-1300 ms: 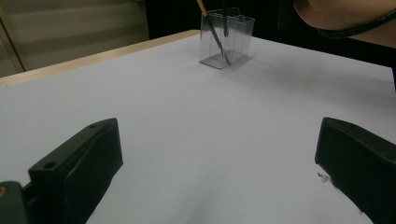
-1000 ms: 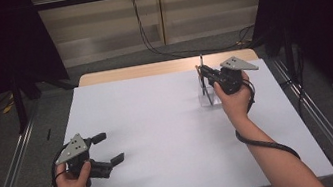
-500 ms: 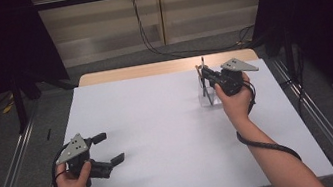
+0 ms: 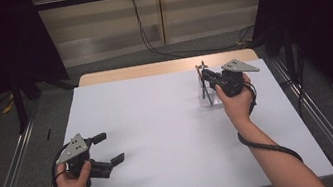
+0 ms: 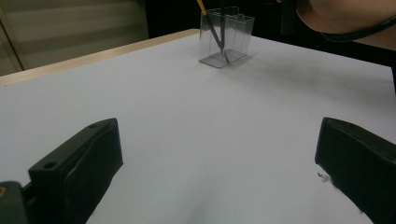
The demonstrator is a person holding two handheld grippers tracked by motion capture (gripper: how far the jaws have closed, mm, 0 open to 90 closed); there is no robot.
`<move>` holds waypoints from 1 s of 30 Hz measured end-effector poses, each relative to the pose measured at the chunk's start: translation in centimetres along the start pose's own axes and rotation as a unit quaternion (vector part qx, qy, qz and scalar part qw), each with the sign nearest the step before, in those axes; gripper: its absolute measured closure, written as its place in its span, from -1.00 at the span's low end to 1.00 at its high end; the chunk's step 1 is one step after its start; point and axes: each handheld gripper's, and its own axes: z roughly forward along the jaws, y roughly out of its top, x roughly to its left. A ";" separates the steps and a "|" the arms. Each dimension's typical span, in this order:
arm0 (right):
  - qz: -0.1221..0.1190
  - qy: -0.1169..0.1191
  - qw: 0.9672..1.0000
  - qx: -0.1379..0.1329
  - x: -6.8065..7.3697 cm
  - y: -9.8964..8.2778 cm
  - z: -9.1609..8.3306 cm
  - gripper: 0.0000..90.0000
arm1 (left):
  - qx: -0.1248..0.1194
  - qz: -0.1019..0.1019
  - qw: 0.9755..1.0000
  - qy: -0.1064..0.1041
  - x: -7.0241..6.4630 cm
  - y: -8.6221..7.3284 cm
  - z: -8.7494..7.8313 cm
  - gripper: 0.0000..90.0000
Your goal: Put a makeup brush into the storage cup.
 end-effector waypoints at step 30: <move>-0.014 0.013 1.000 0.003 0.7 -0.1 -1.2 -0.63 | -0.002 0.000 1.000 0.000 -0.1 0.2 0.1 -0.99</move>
